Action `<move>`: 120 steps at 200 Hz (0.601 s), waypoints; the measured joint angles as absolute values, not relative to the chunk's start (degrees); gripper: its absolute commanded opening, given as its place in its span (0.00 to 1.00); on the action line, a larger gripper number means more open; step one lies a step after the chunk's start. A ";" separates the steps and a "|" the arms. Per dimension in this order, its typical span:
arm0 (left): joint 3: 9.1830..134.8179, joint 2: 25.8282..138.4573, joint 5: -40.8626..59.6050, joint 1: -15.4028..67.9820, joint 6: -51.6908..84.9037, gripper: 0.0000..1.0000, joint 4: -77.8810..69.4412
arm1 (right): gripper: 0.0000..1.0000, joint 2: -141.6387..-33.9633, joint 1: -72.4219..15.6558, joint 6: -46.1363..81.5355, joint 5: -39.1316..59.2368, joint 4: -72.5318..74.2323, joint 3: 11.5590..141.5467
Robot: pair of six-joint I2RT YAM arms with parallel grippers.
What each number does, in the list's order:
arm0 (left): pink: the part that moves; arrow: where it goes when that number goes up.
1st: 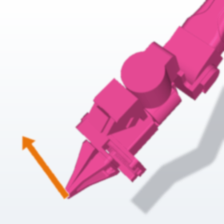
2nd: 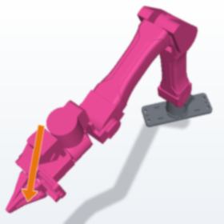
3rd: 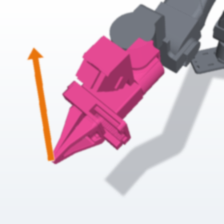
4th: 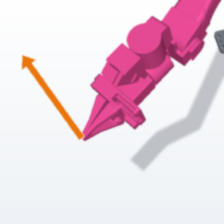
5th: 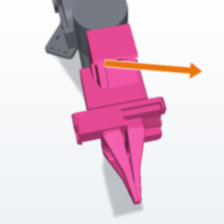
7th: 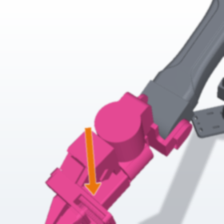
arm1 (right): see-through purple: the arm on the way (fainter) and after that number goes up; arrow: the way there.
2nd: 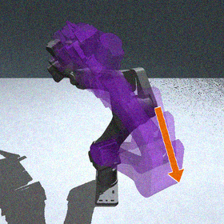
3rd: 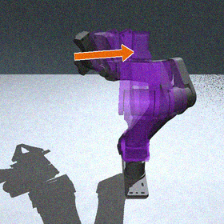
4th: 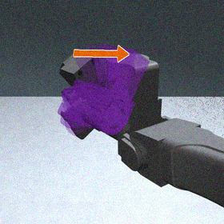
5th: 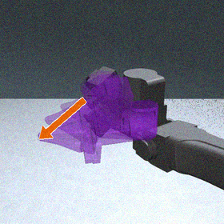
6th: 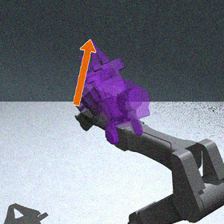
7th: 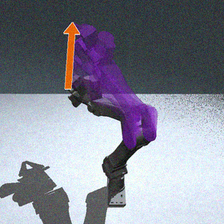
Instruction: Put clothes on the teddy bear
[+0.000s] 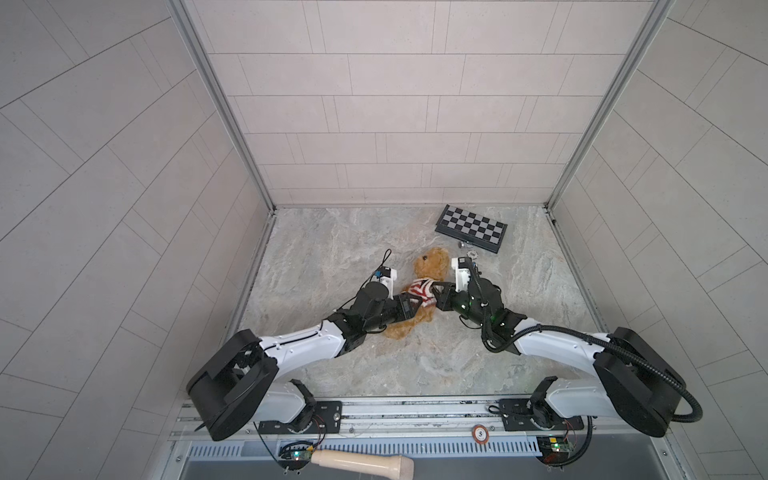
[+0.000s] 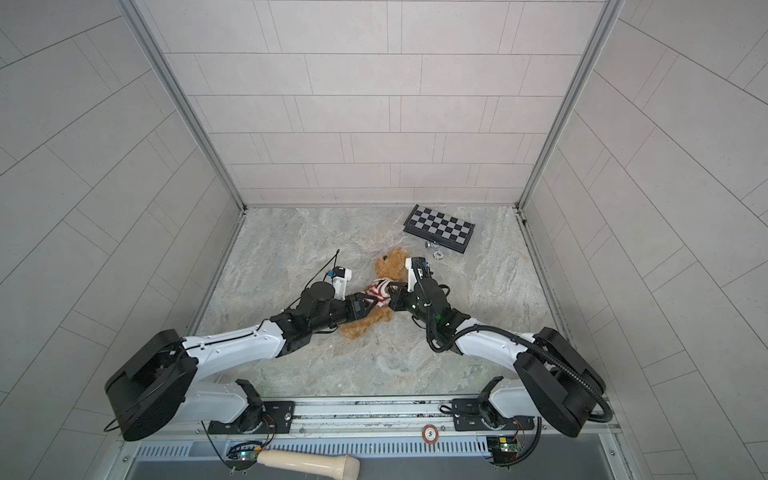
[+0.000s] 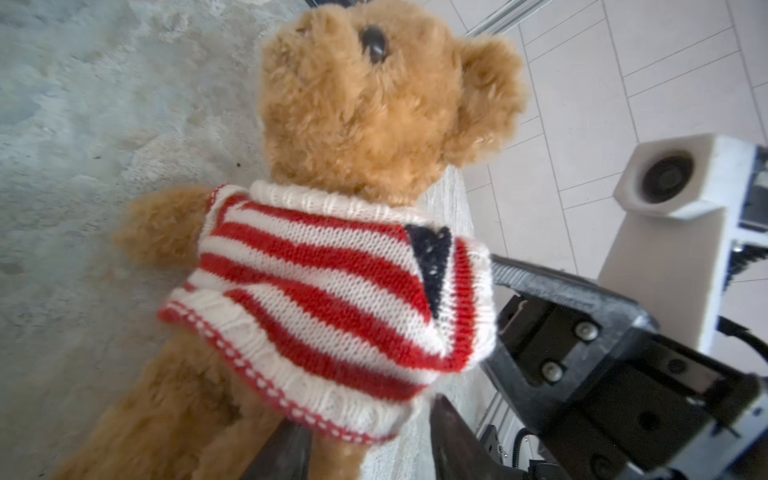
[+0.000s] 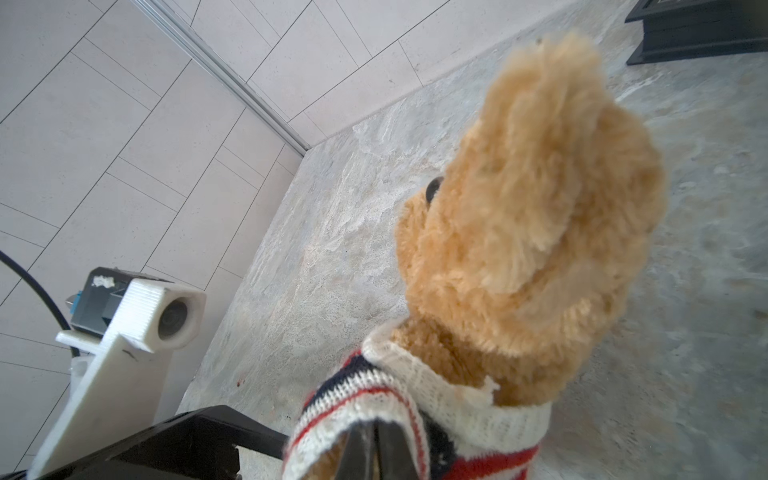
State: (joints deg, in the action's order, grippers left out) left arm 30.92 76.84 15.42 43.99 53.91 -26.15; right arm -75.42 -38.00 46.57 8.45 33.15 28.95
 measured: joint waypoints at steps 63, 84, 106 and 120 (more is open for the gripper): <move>31.24 82.02 16.53 43.88 55.55 0.17 -30.76 | 0.00 -73.73 -39.53 47.00 7.22 32.36 28.16; 31.24 82.26 15.90 43.55 55.79 0.00 -30.33 | 0.00 -72.34 -39.75 47.03 7.40 31.92 27.64; 31.18 82.13 15.16 42.44 55.57 0.00 -30.04 | 0.00 -69.95 -39.64 47.29 8.82 31.62 26.87; 31.16 81.97 14.81 41.25 54.92 0.00 -29.69 | 0.00 -68.40 -39.33 47.70 10.46 31.03 26.65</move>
State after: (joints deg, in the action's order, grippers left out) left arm 31.16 81.97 14.81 41.25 54.92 -29.69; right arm -68.40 -39.33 47.70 10.46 31.03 26.65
